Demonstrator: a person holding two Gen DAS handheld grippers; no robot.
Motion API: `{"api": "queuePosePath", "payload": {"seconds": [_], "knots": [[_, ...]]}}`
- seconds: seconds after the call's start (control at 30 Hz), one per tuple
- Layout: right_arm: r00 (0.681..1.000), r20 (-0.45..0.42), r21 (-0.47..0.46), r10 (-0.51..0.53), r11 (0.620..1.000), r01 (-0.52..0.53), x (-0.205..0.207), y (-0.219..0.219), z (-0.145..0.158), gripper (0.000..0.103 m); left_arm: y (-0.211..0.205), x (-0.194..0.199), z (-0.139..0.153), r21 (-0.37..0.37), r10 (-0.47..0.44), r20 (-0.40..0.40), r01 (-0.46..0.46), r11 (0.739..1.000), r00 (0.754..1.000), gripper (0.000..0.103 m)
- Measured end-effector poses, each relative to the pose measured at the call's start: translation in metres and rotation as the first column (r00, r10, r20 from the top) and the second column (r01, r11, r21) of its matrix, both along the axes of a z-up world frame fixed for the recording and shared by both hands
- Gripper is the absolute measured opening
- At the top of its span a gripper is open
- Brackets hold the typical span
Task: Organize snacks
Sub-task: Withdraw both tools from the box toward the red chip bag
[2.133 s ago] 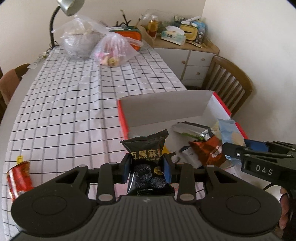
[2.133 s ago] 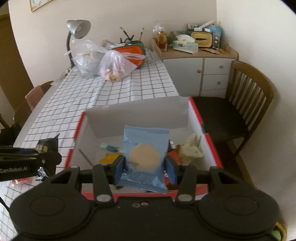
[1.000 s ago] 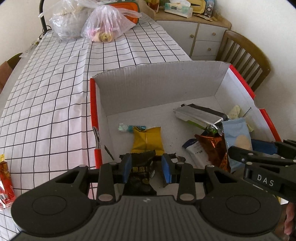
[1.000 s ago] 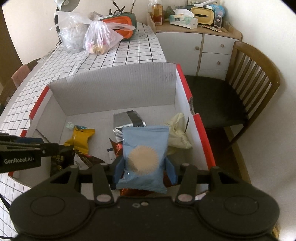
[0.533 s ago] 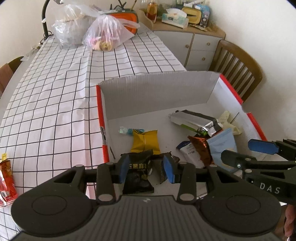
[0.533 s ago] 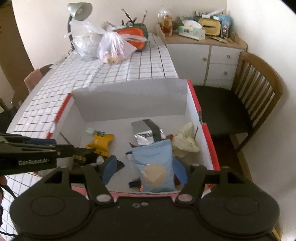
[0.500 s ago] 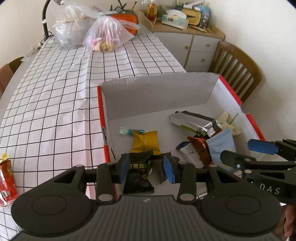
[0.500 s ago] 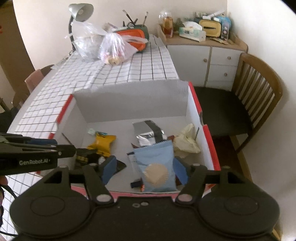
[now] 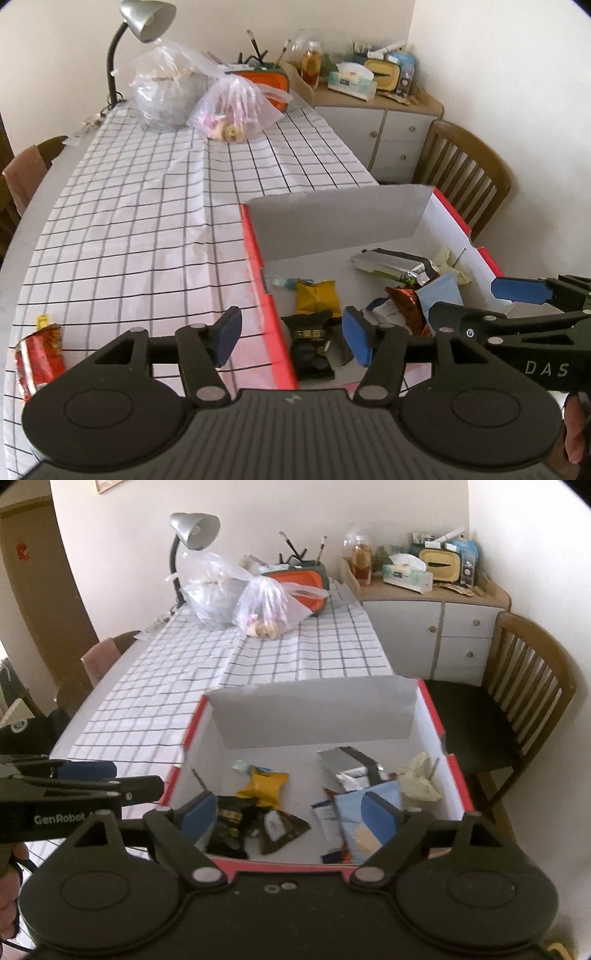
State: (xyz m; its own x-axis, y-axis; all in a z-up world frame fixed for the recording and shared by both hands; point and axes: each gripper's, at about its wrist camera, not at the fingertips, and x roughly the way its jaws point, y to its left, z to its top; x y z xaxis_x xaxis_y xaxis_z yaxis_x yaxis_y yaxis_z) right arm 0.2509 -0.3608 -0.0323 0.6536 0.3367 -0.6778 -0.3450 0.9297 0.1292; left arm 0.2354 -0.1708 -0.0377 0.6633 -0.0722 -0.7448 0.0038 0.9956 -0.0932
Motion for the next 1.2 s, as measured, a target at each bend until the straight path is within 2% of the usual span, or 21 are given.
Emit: {"api": "queuePosePath", "payload": {"seconds": [0.47, 0.53, 0.6, 0.67, 0.97, 1.2], "knots": [[0.997, 0.019, 0.040, 0.074, 0.996, -0.074, -0.025, 0.060, 0.009, 0.090, 0.070, -0.038, 0.012, -0.011, 0.063, 0.056, -0.062, 0.998, 0.996, 0.070], [0.996, 0.018, 0.046, 0.086, 0.995, -0.087, -0.026, 0.070, 0.010, 0.093, 0.081, -0.044, 0.012, -0.006, 0.075, 0.063, -0.075, 0.997, 0.995, 0.072], [0.995, 0.020, 0.049, 0.093, 0.994, -0.094, -0.027, 0.081, 0.011, 0.101, 0.092, -0.049, 0.012, -0.002, 0.095, 0.071, -0.095, 0.995, 0.993, 0.075], [0.994, 0.028, 0.059, 0.103, 0.993, -0.104, -0.029, 0.090, 0.012, 0.102, 0.104, -0.054, 0.011, -0.003, 0.116, 0.075, -0.116, 0.993, 0.990, 0.077], [0.988, 0.008, 0.056, 0.151, 0.987, -0.151, -0.034, 0.145, 0.008, 0.103, 0.165, -0.069, 0.001, -0.016, 0.195, 0.047, -0.195, 0.981, 0.980, 0.078], [0.990, -0.009, 0.043, 0.142, 0.989, -0.142, -0.043, 0.188, 0.003, 0.103, 0.209, -0.082, -0.010, 0.000, 0.229, 0.019, -0.229, 0.973, 0.973, 0.078]]}}
